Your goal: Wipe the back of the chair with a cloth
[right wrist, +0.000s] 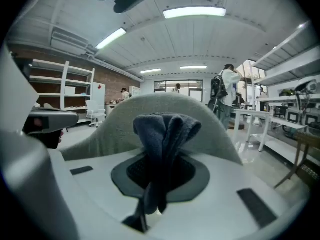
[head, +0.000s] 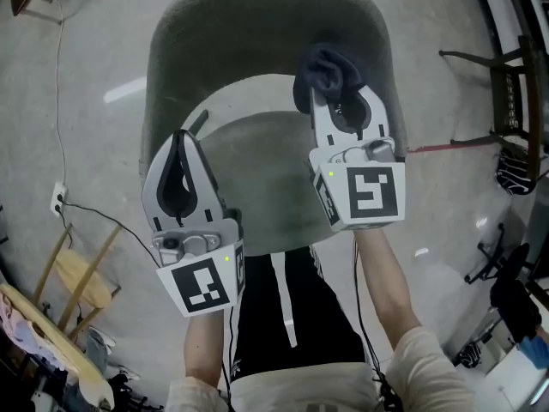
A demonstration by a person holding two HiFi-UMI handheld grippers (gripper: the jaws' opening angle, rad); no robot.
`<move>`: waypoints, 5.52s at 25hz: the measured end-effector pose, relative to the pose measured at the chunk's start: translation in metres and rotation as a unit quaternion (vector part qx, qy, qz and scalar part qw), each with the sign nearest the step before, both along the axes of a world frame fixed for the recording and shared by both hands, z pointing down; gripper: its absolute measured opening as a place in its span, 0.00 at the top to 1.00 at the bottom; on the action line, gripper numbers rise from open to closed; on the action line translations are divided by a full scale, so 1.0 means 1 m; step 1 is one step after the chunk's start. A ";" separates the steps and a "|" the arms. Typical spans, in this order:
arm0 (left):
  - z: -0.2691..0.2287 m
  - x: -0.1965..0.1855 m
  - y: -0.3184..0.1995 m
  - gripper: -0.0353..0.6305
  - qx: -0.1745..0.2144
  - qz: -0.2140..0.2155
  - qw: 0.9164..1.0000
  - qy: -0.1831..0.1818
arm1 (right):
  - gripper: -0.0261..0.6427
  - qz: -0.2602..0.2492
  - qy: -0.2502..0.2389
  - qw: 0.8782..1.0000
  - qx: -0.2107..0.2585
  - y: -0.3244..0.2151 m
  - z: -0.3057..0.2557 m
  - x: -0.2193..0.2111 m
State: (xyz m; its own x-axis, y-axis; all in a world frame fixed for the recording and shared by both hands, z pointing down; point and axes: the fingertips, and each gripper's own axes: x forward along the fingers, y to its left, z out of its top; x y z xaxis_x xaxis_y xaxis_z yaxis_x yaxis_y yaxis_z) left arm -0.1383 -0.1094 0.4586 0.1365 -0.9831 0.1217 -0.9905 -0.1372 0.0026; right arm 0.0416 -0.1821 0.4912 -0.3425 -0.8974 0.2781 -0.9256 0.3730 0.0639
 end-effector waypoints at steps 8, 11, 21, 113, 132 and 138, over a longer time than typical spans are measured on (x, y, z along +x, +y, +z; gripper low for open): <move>0.014 -0.036 0.032 0.92 -0.006 -0.068 0.998 0.008 | 0.87 -0.161 -0.037 0.986 -0.004 0.028 0.012 -0.116; 0.021 -0.052 0.048 0.92 -0.007 -0.093 0.996 0.008 | 0.87 -0.221 -0.030 0.975 -0.013 0.047 0.025 -0.153; 0.031 -0.078 0.095 0.92 -0.006 -0.153 0.988 0.022 | 0.87 -0.366 -0.007 0.929 -0.055 0.116 0.068 -0.234; 0.031 0.168 0.015 0.92 -0.011 0.221 0.975 0.020 | 0.87 0.350 0.040 0.933 -0.071 0.089 0.099 0.154; -0.207 0.087 -0.024 0.92 0.132 0.086 0.987 0.011 | 0.87 0.189 -0.019 0.979 0.079 0.008 -0.184 0.056; -0.289 0.048 0.011 0.92 0.106 0.061 0.992 -0.005 | 0.87 0.116 -0.044 0.986 0.111 0.050 -0.308 0.006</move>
